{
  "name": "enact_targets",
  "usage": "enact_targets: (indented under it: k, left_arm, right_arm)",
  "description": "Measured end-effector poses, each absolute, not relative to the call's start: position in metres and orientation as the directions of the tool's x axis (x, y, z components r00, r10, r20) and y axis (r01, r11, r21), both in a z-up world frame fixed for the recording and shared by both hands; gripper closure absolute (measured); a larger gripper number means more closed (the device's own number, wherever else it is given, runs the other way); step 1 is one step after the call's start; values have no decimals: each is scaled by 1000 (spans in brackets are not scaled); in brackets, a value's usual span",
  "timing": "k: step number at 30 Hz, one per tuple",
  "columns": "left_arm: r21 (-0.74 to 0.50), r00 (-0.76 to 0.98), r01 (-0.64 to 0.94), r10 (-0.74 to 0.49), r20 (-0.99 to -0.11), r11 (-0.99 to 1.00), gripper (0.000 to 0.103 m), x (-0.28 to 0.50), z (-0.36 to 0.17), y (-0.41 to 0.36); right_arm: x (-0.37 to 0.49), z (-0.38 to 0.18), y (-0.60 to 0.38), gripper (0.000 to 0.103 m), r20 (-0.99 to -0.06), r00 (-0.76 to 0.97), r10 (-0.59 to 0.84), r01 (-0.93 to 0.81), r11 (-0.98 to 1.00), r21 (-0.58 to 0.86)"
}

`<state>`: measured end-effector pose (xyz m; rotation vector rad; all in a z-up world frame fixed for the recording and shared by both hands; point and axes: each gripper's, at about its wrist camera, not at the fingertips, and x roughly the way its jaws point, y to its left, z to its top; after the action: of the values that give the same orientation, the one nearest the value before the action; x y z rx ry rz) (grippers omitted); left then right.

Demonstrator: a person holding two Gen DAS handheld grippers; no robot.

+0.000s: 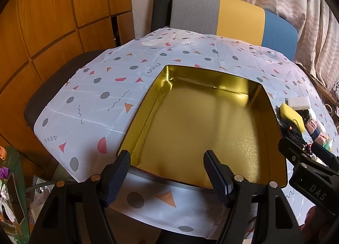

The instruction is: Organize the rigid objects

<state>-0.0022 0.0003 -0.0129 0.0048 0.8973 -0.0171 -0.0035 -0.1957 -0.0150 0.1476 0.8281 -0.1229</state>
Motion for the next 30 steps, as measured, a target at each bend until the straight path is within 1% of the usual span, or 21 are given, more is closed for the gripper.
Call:
enact_targets:
  k: [30]
  left_arm:
    - [18, 621, 18, 3, -784, 1000, 30, -6, -13, -8]
  right_arm:
    - [-10, -12, -202, 0, -732, 680, -46, 171, 980, 97]
